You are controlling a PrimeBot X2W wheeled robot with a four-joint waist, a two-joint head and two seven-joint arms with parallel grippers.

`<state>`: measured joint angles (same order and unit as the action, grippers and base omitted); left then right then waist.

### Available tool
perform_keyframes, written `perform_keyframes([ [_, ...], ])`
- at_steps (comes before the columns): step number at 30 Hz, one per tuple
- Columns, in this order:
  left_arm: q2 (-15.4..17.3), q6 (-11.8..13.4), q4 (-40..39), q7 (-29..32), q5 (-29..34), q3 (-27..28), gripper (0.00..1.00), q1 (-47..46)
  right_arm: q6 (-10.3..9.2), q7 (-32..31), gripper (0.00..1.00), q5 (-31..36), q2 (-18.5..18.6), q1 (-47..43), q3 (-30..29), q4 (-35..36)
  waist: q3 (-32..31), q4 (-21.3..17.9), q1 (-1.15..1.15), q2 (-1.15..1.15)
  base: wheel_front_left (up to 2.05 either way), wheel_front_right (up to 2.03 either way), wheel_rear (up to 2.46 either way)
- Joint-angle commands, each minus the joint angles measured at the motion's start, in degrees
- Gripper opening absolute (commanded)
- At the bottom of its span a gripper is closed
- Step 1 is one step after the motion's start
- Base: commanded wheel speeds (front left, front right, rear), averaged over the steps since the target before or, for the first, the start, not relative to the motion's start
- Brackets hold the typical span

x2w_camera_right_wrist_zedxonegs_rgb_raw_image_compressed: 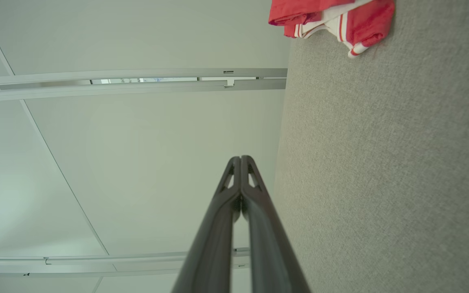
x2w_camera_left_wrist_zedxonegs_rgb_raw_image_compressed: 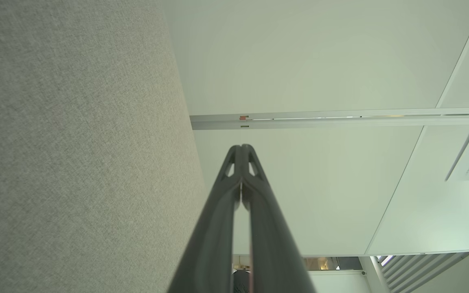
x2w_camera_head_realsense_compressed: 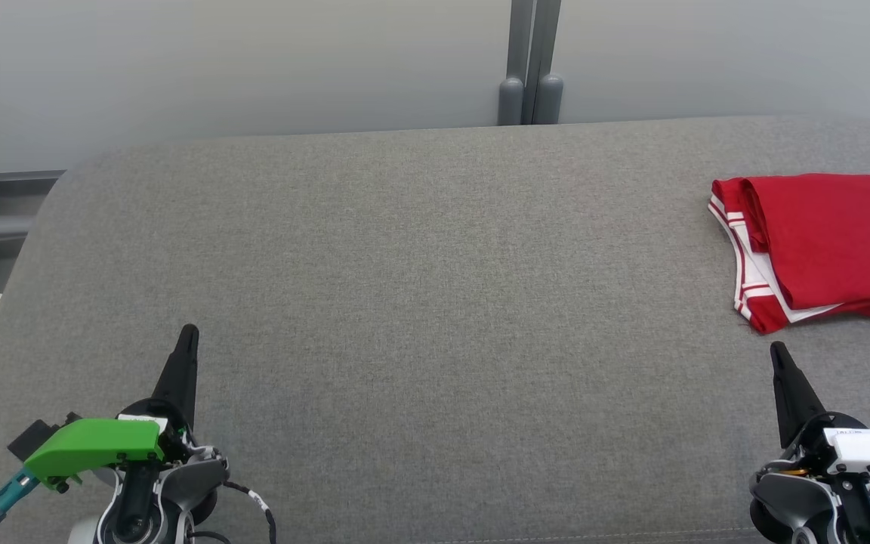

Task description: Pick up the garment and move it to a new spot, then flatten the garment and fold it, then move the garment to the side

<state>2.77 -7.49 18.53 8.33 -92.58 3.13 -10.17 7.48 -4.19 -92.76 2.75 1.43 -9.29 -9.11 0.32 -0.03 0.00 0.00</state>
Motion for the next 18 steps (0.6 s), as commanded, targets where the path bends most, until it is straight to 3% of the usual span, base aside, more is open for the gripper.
perform_keyframes([
  [1,0.04,-0.24,-0.2,0.13,-0.04,0.14,0.0,-0.92,0.02,-0.18,0.0,-0.33,0.24,-0.6,-0.12,0.28,0.0,0.0,0.0,0.0,0.0,0.0,0.0],
  [18,0.04,-0.24,-0.21,0.13,-0.05,0.13,0.0,-0.92,0.02,-0.17,0.0,-0.34,0.24,-0.61,-0.13,0.28,0.0,0.0,0.0,0.0,0.0,0.0,0.0],
])
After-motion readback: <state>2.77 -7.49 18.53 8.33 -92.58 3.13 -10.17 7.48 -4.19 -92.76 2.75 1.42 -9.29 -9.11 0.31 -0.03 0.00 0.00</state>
